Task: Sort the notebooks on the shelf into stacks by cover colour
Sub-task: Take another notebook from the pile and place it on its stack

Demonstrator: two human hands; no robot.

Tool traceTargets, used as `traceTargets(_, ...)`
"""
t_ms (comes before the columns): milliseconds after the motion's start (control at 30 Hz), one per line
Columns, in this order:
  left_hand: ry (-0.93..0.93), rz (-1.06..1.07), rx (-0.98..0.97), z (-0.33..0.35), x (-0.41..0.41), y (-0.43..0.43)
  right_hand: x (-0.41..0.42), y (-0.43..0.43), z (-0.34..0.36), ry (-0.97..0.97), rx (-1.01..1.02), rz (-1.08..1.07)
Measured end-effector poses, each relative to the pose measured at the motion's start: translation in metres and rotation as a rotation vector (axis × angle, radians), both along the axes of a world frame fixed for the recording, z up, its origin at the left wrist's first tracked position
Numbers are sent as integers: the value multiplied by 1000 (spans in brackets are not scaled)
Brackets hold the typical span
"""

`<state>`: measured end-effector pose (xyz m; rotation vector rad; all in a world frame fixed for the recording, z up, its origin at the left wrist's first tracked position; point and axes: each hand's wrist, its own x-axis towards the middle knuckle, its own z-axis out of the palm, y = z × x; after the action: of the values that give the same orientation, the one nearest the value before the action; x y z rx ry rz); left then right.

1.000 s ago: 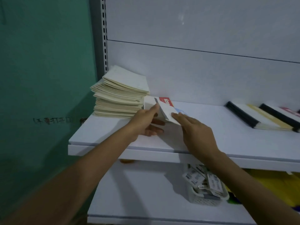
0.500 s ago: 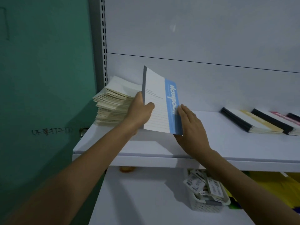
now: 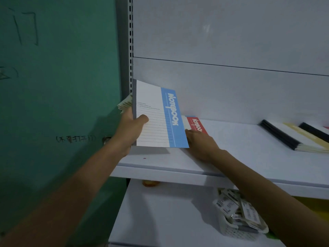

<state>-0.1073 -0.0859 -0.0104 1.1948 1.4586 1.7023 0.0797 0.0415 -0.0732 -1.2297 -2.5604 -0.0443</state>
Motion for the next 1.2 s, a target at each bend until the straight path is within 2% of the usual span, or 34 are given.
traceTargets(133, -27, -35, -17, -5, -1, 2, 14, -33, 8, -75, 98, 17)
traceTargets(300, -95, -19, -3, -9, -7, 9, 18, -40, 10, -186, 246, -96)
traceTargets(433, -134, -37, 1, -12, -4, 15, 5, -20, 20, -192, 160, -155)
traceTargets(533, -135, -59, 3, -17, 0, 18, 3, -11, 26, -234, 33, -85)
traceTargets(667, -144, -109, -16, -25, 2, 23, 3, -19, 21, -289, 99, 8)
traceTargets(833, -126, -124, -24, -25, 4, 22, 24, -7, 20, -77, 219, -160)
traceTargets(1067, -121, -104, -28, -19, 18, 18, 77, 4, 46, 531, 293, -312)
traceTargets(1200, -138, -147, -20, -15, 53, 30, 103, -29, 53, 551, 484, -245)
